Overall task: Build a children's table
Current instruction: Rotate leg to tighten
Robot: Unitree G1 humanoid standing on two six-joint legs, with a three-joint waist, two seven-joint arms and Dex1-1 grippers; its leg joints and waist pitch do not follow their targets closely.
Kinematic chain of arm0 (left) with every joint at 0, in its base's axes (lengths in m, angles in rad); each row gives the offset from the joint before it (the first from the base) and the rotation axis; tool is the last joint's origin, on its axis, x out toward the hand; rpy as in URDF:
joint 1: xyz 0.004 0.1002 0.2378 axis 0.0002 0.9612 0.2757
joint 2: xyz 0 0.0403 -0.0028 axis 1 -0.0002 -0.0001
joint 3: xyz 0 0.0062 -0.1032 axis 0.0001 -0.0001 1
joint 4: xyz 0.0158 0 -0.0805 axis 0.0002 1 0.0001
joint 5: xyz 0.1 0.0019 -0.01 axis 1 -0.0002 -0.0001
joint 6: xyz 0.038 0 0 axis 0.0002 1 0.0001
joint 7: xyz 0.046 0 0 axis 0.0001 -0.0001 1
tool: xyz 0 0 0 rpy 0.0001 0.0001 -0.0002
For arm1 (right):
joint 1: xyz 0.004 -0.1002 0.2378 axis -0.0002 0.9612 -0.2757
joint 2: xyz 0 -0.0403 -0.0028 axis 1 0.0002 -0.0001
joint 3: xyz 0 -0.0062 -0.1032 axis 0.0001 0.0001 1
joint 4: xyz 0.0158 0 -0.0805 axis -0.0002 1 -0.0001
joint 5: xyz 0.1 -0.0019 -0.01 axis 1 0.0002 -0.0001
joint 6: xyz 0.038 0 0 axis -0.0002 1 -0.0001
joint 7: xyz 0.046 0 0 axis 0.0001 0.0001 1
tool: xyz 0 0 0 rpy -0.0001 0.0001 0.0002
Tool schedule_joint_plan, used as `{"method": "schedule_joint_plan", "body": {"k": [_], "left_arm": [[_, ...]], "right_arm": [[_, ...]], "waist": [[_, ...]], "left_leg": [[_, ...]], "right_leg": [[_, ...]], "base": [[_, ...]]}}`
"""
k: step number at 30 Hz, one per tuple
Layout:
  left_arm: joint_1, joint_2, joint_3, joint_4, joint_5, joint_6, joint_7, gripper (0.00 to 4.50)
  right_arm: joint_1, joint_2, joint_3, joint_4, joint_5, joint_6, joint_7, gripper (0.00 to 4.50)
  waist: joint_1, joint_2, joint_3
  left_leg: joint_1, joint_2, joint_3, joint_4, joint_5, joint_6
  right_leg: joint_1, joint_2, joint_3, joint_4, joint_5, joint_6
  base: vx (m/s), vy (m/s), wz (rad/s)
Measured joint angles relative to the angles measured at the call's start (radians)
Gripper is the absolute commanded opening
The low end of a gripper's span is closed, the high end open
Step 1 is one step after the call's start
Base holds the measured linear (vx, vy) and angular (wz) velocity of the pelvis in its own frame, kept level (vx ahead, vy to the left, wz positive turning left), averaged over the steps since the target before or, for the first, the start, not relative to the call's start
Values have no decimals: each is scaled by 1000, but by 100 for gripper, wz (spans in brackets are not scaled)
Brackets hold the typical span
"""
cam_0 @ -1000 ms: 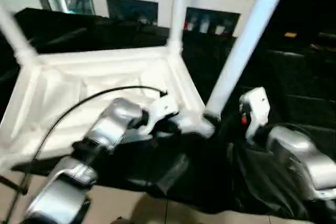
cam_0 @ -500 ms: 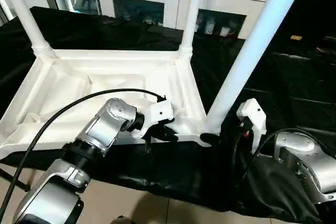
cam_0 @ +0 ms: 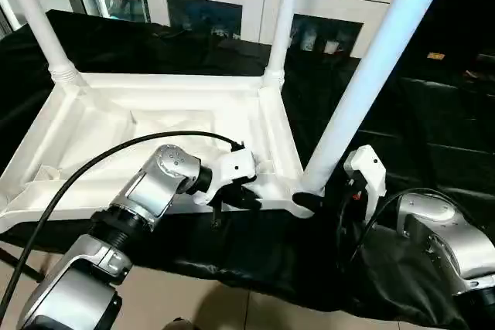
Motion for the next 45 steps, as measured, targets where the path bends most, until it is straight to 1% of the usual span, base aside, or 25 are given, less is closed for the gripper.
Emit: {"method": "schedule_joint_plan", "body": {"k": [1,2,3,5,9,11,12,13,15,17,22,26,28,29,30,31,33,35,36,39,42,45], "left_arm": [[0,1,-1,0,0,0,-1,0],[1,1,-1,0,0,0,-3,0],[1,2,-1,0,0,0,-5,0],[2,3,-1,0,0,0,-5,0],[3,7,-1,0,0,-2,-6,0],[3,9,-1,0,0,-4,-6,0],[3,10,-1,0,0,-4,-6,0],[3,11,-1,0,0,-5,-6,0],[3,12,-1,0,1,-5,-6,0],[3,13,-1,1,1,-5,-5,0],[2,5,11,17,5,-3,36,0],[-24,-47,29,80,21,6,133,0],[-45,-80,36,121,23,16,186,0],[-56,-91,39,138,27,22,211,0],[-76,-123,50,180,31,33,263,0],[-95,-144,58,208,41,47,306,0],[-133,-193,68,267,45,75,397,0],[-162,-238,83,315,44,96,462,0],[-184,-266,95,351,44,107,507,0],[-226,-315,114,420,41,111,589,0],[-258,-343,130,471,41,111,636,0],[-276,-359,138,500,41,105,665,0]], "right_arm": [[-1,0,0,4,0,-2,0,304],[-1,0,0,8,-1,-6,1,287],[-1,0,0,10,-3,-11,1,287],[-1,2,1,14,-4,-17,2,266],[-6,5,1,23,-6,-23,13,240],[-11,6,1,24,-13,-35,18,238],[-14,6,1,24,-16,-38,20,227],[-16,7,2,24,-22,-39,21,227],[-18,8,4,25,-26,-42,21,213],[-20,12,4,28,-30,-42,20,212],[-23,66,-14,50,-33,-37,-46,208],[-39,140,-50,79,-49,-18,-184,205],[-50,188,-70,89,-68,-2,-276,204],[-62,214,-79,100,-77,6,-320,204],[-85,269,-99,125,-89,15,-414,204],[-107,309,-115,144,-111,21,-489,204],[-163,381,-144,203,-132,22,-642,204],[-216,433,-169,266,-143,12,-750,204],[-257,464,-187,313,-148,5,-825,204],[-340,511,-222,408,-151,-14,-953,204],[-391,541,-248,472,-157,-41,-1032,204],[-427,561,-262,527,-177,-74,-1075,204]], "waist": [[0,0,0],[0,0,0],[0,0,0],[0,0,0],[-2,0,0],[-3,0,0],[-3,0,0],[-3,0,0],[-4,0,0],[-5,-1,0],[-7,-1,-1],[-10,-1,-1],[-14,-1,-1],[-18,-1,-1],[-22,-1,-1],[-27,-1,-1],[-35,-1,-1],[-38,-1,-1],[-39,-1,-1],[-38,-1,-1],[-35,-1,-1],[-34,-1,-1]], "left_leg": [[0,0,0,1,0,0],[0,0,0,1,0,0],[0,0,0,2,0,0],[0,0,0,2,0,0],[1,0,0,2,0,0],[1,0,0,2,0,0],[1,0,0,2,0,0],[1,0,0,2,0,0],[1,0,0,2,0,0],[1,0,0,2,0,0],[3,1,0,2,1,-1],[3,0,0,3,2,-3],[3,0,0,2,3,-5],[3,0,0,2,3,-5],[3,0,-1,2,3,-6],[2,0,-1,2,4,-6],[1,0,-1,2,5,-8],[0,0,-1,2,5,-8],[-1,0,-1,2,5,-8],[-4,0,-1,1,6,-9],[-10,0,-1,1,9,-4],[-12,0,-1,1,12,2]], "right_leg": [[0,0,0,1,0,0],[0,0,0,1,0,0],[0,0,0,2,0,0],[0,0,0,3,0,0],[0,0,0,4,0,0],[0,0,0,4,0,0],[0,0,0,4,0,0],[0,0,0,4,0,0],[0,0,0,5,0,0],[0,0,0,5,0,0],[0,0,0,6,2,-3],[0,0,1,6,5,-6],[0,0,1,6,6,-6],[0,0,1,6,7,-6],[0,0,1,6,7,-6],[-1,1,1,6,8,-6],[-2,1,1,6,9,-5],[-3,1,1,5,9,-5],[-4,1,1,5,9,-5],[-5,2,0,3,9,-4],[-7,2,-2,-1,9,-3],[-7,2,-2,-4,11,-1]], "base": [[0,0,0],[0,0,0],[0,0,0],[0,0,0],[0,0,0],[0,0,0],[0,0,0],[0,0,0],[0,0,0],[0,0,0],[0,0,0],[0,0,0],[0,0,0],[0,0,0],[0,0,0],[0,0,0],[0,0,0],[0,0,0],[0,0,0],[0,0,0],[0,0,0],[0,0,0]]}}
